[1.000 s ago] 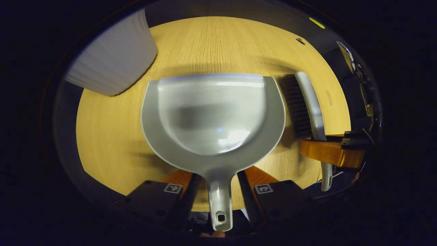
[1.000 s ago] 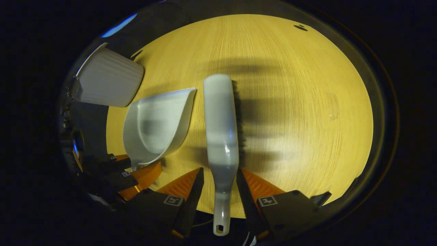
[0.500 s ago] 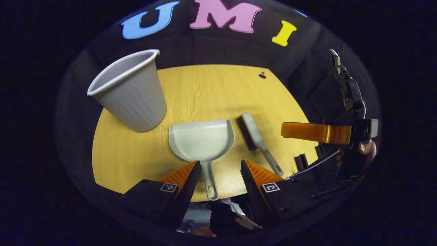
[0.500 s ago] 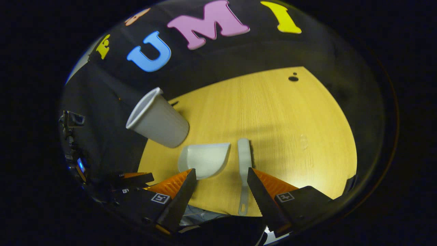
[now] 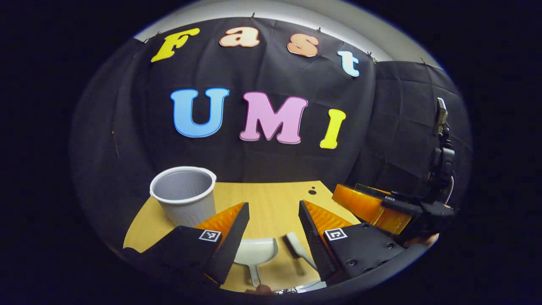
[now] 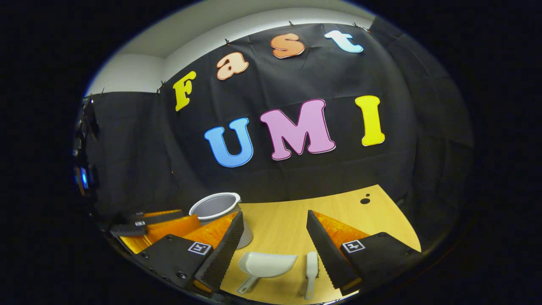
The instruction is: Pick up the small broom and dustpan from the desktop, sweep the trash into the dustpan with the broom, and then empty the trash into the garbage bin.
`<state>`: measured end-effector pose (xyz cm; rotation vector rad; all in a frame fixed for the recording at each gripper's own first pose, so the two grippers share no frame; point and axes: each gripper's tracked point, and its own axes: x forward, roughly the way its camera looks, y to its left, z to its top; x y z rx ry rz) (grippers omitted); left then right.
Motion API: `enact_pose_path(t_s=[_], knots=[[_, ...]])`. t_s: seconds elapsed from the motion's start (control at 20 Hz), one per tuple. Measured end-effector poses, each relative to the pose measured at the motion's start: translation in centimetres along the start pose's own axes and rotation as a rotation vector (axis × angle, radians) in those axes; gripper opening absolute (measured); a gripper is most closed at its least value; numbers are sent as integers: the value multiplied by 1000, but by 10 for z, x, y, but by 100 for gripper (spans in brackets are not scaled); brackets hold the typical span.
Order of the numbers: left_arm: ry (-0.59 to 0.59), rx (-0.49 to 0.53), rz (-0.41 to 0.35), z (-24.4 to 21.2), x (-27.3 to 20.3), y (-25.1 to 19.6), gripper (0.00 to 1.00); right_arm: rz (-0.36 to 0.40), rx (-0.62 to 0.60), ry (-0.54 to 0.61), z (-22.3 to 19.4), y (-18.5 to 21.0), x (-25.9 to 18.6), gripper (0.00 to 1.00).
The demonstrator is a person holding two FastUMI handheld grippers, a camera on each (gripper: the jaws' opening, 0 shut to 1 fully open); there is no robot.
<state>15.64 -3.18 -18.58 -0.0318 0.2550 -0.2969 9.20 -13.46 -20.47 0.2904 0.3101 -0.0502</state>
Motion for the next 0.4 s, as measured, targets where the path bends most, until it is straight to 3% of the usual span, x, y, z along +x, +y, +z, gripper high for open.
enact_pose_path(t_s=[0.25, 0.4], knots=[[-92, -1, 61, 15, -24, 9, 71, -56, -41, -164, 50, 5, -7, 96], [-126, -14, 87, 21, -25, 7, 72, -61, -57, -194, 57, 13, -11, 96]])
